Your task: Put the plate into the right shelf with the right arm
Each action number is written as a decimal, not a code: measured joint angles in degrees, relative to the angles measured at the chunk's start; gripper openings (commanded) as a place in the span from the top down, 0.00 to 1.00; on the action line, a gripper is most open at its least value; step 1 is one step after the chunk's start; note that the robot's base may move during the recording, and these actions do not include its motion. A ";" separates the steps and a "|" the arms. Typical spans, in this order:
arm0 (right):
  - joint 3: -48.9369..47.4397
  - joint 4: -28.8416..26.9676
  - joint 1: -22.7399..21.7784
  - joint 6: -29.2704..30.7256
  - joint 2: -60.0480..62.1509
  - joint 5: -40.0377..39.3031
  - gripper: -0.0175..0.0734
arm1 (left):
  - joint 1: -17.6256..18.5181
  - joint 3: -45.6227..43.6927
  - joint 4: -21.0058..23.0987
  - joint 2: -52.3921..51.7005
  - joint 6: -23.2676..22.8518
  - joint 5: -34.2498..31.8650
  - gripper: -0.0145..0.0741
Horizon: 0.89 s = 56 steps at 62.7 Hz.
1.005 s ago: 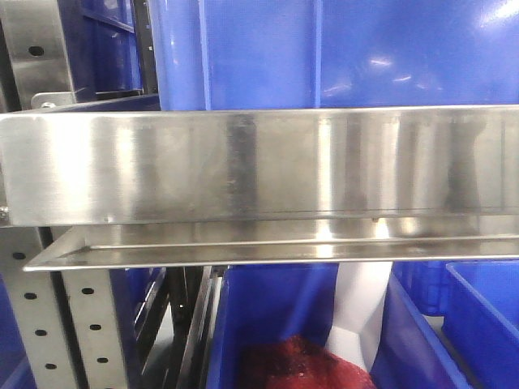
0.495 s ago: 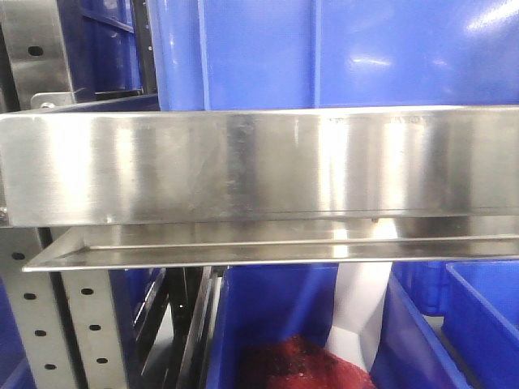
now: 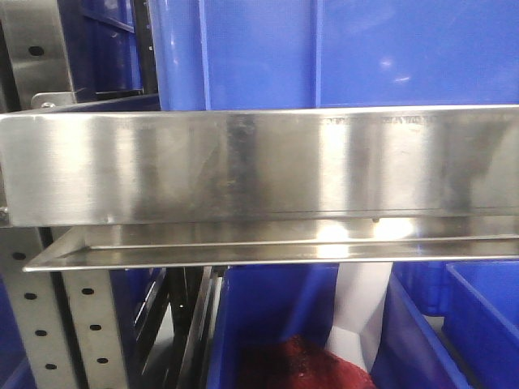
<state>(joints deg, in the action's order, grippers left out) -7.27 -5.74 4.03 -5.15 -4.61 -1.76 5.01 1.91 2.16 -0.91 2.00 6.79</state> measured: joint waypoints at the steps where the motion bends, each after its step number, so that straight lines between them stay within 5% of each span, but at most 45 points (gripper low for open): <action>1: 0.84 0.10 0.00 -0.10 0.28 -0.12 0.75 | 0.00 0.00 0.00 0.00 0.00 0.00 0.89; 18: 8.67 0.10 0.00 -0.23 4.61 -2.40 0.75 | 0.00 0.00 0.00 0.00 0.00 0.00 0.89; 56: 8.80 5.28 0.00 -0.35 5.22 -2.67 0.75 | 0.00 0.00 0.00 0.00 0.00 0.00 0.89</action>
<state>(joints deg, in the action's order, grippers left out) 1.53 -0.46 4.03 -5.49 0.60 -4.43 5.01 1.91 2.16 -0.91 2.00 6.79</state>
